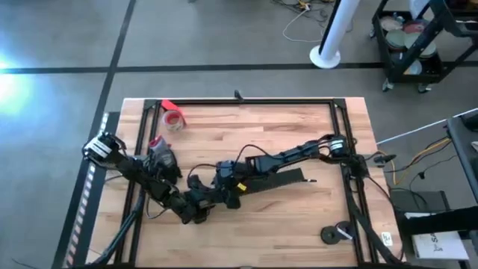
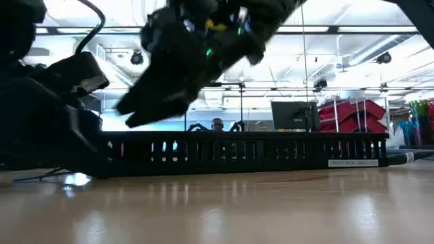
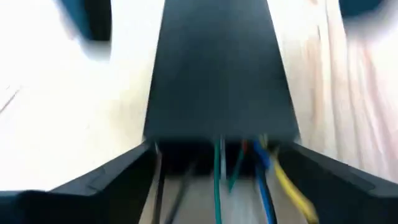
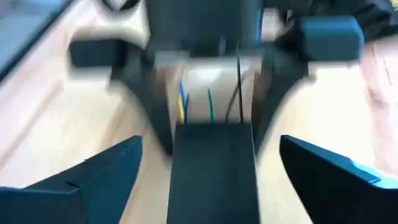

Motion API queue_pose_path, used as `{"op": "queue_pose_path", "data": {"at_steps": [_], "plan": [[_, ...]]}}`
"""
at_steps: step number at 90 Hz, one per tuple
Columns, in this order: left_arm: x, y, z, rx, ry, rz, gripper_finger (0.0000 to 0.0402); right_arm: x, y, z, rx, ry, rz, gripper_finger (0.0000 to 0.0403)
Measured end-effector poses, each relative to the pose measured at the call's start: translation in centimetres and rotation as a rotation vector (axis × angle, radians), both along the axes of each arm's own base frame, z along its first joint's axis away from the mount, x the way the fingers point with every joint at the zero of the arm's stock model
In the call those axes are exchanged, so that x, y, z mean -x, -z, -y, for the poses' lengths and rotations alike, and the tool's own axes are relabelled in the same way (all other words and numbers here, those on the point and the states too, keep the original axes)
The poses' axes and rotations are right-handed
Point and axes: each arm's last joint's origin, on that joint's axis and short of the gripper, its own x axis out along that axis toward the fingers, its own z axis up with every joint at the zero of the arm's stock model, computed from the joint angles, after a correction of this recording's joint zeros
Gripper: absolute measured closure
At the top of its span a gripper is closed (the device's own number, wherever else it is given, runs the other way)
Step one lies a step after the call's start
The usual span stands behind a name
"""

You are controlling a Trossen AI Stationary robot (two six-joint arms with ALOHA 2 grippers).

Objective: Ziptie cables
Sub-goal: Close the black cable duct

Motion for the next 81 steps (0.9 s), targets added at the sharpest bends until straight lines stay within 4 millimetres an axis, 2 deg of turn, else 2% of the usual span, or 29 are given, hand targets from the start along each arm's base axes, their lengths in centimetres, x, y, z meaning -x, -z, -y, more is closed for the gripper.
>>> {"op": "queue_pose_path", "data": {"at_steps": [18,28,35,54,69,81], "plan": [[1.5,-5.1,-1.0,0.035,-0.046,-0.04,0.007,2.5,-4.5,0.2,0.113,-0.126,-0.127,0.0007],[2.1,-7.5,-1.5,0.09,-0.068,0.051,0.0084,4.0,-5.6,0.3,0.12,-0.139,-0.188,0.0008],[2.4,-8.2,-1.8,0.102,-0.087,0.099,0.0091,5.0,-5.9,0.3,0.125,-0.143,-0.264,0.0008],[2.5,-7.6,-1.9,0.085,-0.128,0.096,0.0093,9.3,-6.1,1.0,0.197,-0.041,-0.471,0.0008],[2.1,-6.0,-1.6,0.082,-0.147,0.031,0.0093,14.3,-6.4,2.5,0.334,0.214,-0.535,0.0008],[1.7,-4.6,-1.2,0.095,-0.131,-0.04,0.0093,18.4,-6.9,3.3,0.298,0.325,-0.574,0.0007]]}}
